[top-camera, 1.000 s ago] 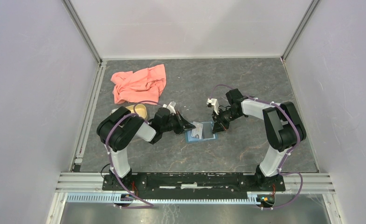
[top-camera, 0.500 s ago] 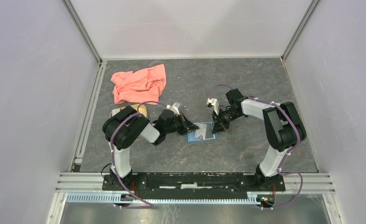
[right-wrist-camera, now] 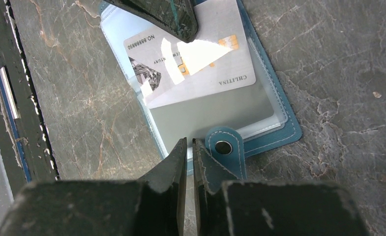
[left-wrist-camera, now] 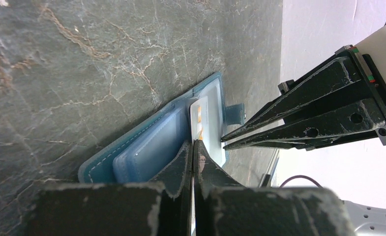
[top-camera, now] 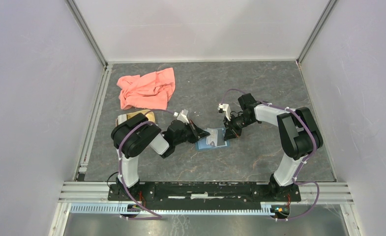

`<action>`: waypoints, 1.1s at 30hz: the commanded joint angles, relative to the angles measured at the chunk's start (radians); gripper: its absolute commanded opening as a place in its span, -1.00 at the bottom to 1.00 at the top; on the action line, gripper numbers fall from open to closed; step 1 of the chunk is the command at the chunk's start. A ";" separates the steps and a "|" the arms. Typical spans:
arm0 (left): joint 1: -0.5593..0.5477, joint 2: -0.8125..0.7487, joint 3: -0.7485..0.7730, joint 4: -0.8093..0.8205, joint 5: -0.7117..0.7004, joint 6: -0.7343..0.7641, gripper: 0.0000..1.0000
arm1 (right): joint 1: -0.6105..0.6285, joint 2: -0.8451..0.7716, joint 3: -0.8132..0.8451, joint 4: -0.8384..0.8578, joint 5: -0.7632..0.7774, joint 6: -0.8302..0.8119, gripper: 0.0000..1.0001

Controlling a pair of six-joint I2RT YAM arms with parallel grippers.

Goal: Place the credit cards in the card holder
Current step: Insert the credit card into the card holder.

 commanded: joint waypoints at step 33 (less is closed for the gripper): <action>-0.115 -0.173 0.203 -0.648 -0.231 0.254 0.08 | -0.001 -0.083 0.018 -0.011 -0.122 -0.062 -0.67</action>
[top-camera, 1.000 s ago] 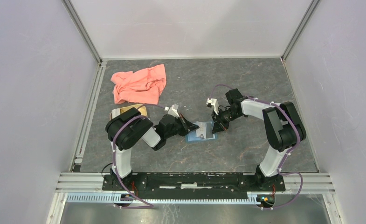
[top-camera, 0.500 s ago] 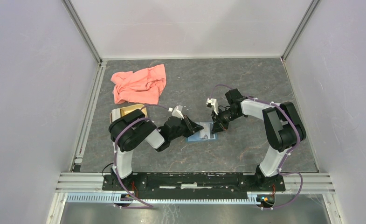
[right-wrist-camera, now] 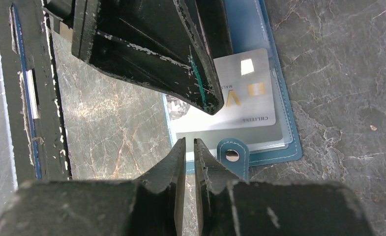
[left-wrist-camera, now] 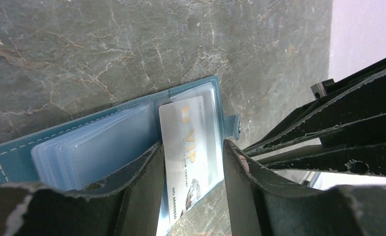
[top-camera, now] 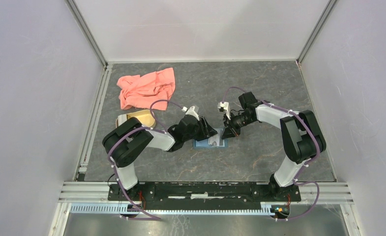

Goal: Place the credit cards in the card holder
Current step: Insert the credit card into the card holder.

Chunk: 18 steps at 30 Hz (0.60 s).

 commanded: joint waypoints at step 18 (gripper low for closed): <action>-0.010 -0.106 0.122 -0.394 -0.110 0.259 0.15 | -0.003 -0.003 0.011 0.015 0.021 0.009 -0.71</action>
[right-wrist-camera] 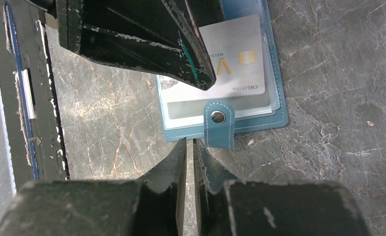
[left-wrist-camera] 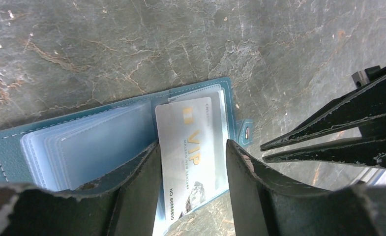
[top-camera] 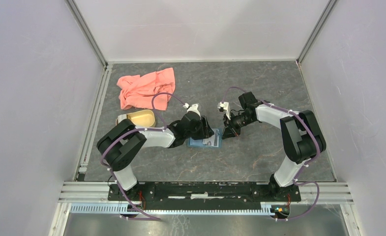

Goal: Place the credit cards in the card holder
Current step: Insert the credit card into the card holder.

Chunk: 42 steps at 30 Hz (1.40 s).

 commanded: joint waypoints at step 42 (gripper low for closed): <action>-0.022 -0.049 0.114 -0.265 -0.042 0.160 0.12 | -0.003 -0.009 0.011 0.013 -0.001 0.005 -0.72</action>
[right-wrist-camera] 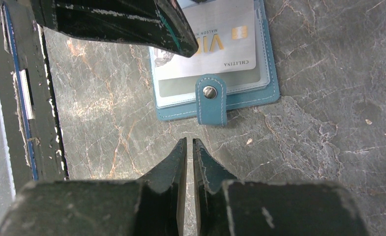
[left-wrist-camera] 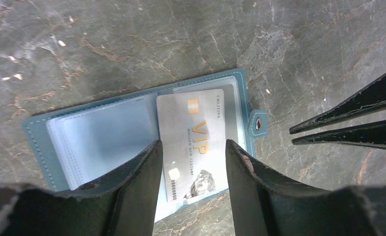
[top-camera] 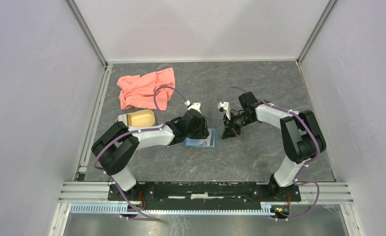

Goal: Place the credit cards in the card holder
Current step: Insert the credit card into the card holder.

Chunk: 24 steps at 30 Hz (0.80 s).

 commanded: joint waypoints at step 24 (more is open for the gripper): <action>-0.014 -0.022 0.039 -0.070 -0.012 0.059 0.12 | 0.018 0.009 0.007 0.020 -0.006 0.015 -0.78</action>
